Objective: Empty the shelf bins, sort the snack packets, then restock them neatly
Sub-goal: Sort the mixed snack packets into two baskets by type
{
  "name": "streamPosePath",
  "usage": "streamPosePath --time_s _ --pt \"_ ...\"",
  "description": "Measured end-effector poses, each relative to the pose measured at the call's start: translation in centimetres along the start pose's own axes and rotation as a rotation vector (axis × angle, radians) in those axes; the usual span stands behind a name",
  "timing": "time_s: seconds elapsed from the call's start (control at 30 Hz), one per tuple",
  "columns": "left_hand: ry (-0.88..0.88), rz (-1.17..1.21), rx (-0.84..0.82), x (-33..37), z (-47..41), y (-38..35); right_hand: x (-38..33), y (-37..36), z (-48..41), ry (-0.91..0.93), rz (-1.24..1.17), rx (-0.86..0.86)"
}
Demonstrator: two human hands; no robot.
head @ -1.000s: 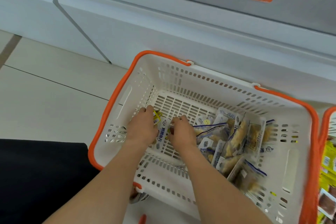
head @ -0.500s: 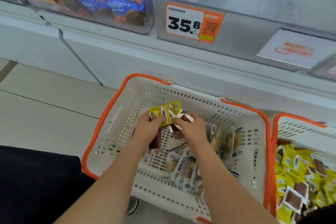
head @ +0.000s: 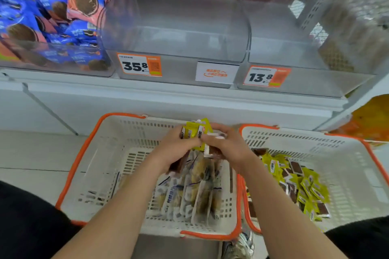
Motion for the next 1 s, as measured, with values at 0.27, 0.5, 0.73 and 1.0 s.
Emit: streamPosePath --time_s 0.27,0.5,0.73,1.0 --pt "0.081 -0.280 -0.069 3.1 -2.1 -11.6 0.7 17.1 8.6 -0.183 0.242 0.544" --pt "0.107 -0.189 -0.079 3.0 -3.4 -21.1 4.4 19.7 8.9 -0.411 0.428 0.566" --pt "-0.134 -0.555 0.016 -0.4 -2.2 -13.6 1.2 12.2 5.0 -0.040 0.670 0.415" --pt "0.286 -0.658 -0.148 -15.0 2.2 -3.8 9.2 4.8 3.0 -0.280 0.940 0.375"
Point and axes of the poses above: each hand's wrist, its own z-axis away from the middle knuckle, its own y-axis out of the back of the hand, x = y × z, the point moved 9 cm from there along -z, towards the middle knuckle, and after that the axes turned 8 degrees about -x, right-handed, at the moved point
